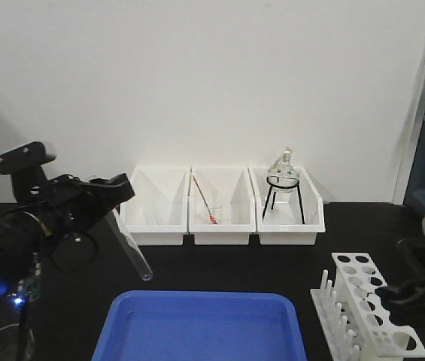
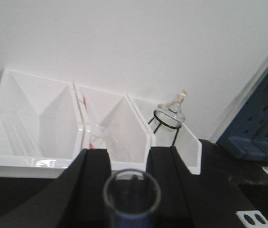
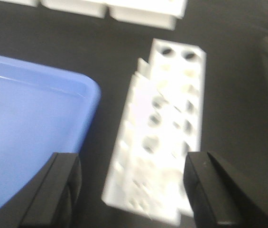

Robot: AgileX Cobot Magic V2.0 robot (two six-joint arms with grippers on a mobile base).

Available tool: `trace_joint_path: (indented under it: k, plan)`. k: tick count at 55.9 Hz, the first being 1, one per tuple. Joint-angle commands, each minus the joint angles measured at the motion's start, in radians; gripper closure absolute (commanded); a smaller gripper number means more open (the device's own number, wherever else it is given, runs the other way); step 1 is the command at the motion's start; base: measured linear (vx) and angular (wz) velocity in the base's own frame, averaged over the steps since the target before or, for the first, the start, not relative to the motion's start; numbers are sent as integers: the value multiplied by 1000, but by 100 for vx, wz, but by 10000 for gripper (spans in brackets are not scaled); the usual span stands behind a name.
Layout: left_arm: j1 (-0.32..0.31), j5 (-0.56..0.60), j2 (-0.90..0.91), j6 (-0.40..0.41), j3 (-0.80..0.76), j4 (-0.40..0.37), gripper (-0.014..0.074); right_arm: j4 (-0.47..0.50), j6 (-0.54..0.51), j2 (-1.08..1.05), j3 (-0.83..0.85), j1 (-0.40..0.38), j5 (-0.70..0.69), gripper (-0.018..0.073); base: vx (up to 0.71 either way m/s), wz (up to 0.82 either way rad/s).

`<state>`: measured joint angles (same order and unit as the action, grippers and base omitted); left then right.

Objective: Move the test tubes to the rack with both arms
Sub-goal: 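Lift the test tube out of the beaker with the left gripper, then bring the right gripper to the tube and grasp it below the left gripper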

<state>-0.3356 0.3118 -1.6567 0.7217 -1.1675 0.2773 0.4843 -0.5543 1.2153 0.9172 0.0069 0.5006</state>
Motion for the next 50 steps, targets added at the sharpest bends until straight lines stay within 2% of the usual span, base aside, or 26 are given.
trace_joint_path:
  k: [1, 7, 13, 18, 25, 34, 40, 50]
  plan:
    - [-46, 83, -3, 28, -75, 12, 604, 190, -205, 21, 87, 1, -6, 53, 0, 0]
    - [-100, 82, -48, 28, -131, 12, 604, 345, -340, 62, 135, 1, 10, 53, 0, 0]
    - [-143, 76, -85, 28, -191, 12, 604, 433, -411, 98, 166, 25, 6, 53, 0, 0]
    - [-171, 50, -106, 43, -245, 12, 604, 429, -444, 133, 186, 106, -15, 53, 0, 0]
    - [-191, -20, -120, 72, -293, 12, 604, 425, -437, 177, 210, 232, -147, 53, 0, 0]
    - [-209, -17, -120, 72, -303, 12, 604, 407, -439, 236, 256, 347, -189, 53, 0, 0]
    - [-229, -43, -120, 72, -303, 12, 604, 409, -439, 270, 296, 385, -218, 53, 0, 0]
    - [-259, -45, -120, 72, -303, 12, 604, 378, -439, 318, 375, 400, -213, 53, 0, 0]
